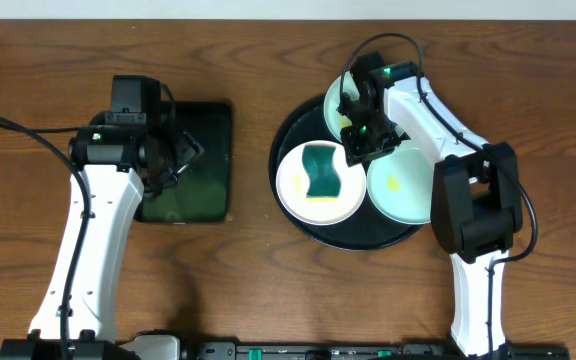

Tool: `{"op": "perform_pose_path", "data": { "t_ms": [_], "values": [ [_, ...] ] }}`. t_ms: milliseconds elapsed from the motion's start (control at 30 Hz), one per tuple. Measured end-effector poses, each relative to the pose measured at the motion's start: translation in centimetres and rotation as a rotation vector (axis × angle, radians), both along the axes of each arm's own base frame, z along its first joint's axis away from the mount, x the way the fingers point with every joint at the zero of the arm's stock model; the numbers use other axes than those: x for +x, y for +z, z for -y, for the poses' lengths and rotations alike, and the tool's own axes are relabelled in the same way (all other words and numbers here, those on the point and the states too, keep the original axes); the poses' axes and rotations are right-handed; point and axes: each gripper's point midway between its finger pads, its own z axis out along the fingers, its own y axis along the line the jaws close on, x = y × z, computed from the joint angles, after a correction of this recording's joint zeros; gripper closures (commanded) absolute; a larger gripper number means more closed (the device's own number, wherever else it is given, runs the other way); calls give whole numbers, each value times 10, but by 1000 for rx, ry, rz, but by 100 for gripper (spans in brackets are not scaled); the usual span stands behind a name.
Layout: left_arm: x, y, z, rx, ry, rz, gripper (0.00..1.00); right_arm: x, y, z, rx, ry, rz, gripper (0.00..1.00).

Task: Clean dirty plates on tray and stack at the side
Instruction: 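Reach the right gripper to the pink plate rim and grip it, then move the left gripper back and regrasp the sponge on the plate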

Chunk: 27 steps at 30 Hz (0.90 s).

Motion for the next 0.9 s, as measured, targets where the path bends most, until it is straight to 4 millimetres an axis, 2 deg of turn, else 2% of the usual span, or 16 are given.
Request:
{"op": "perform_pose_path", "data": {
  "t_ms": [100,267,433,633,833,900],
  "values": [
    [0,0,0,0,0,0,21,-3,-8,1,-1,7,-5,61],
    [1,0,2,-2,-24,4,21,-6,-13,2,-5,15,-12,74],
    [3,0,15,-47,-124,13,21,-6,-13,-3,-2,29,0,88],
    [6,-16,45,-148,-295,-23,21,-4,-14,0,-23,31,11,97],
    [5,-38,92,-207,-472,-74,22,-3,-14,0,-17,33,22,99],
    [6,-45,110,-216,-532,-76,27,-3,-15,0,-15,33,26,99]
  ]
}}
